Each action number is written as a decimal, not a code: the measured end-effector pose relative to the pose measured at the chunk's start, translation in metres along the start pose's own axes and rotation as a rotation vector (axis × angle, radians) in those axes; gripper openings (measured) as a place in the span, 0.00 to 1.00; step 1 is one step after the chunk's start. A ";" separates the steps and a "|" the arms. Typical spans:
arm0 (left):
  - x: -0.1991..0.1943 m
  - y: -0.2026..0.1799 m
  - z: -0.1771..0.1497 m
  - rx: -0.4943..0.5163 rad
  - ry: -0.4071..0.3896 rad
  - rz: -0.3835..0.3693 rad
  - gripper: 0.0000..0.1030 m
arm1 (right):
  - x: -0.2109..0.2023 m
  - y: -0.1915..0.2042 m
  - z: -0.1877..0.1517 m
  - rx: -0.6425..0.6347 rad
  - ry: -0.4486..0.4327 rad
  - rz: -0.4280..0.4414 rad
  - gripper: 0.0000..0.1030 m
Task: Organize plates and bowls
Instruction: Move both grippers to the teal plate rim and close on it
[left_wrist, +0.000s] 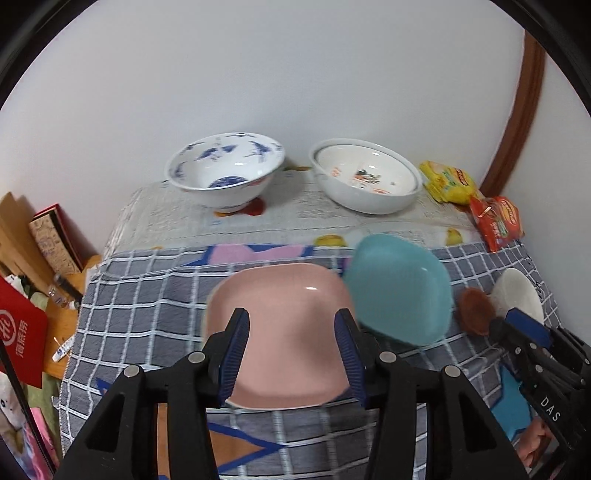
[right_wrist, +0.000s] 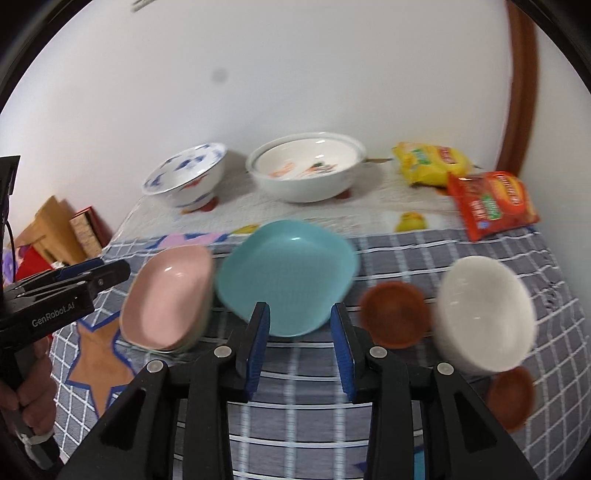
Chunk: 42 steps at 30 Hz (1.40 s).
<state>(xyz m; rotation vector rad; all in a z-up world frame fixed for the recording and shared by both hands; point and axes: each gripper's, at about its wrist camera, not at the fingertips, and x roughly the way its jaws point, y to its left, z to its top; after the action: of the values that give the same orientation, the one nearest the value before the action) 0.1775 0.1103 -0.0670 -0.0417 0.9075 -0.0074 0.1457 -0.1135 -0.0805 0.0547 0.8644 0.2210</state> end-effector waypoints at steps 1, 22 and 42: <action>0.000 -0.006 0.002 0.001 -0.003 -0.009 0.44 | -0.004 -0.006 0.001 0.000 -0.016 -0.020 0.33; 0.071 -0.063 0.043 0.046 0.083 -0.007 0.44 | 0.052 -0.050 0.050 0.009 0.070 0.085 0.33; 0.148 -0.078 0.048 0.104 0.179 -0.004 0.44 | 0.145 -0.046 0.044 0.006 0.202 0.085 0.26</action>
<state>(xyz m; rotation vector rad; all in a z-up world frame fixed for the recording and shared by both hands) 0.3075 0.0307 -0.1510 0.0549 1.0846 -0.0633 0.2777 -0.1253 -0.1667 0.0761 1.0646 0.3074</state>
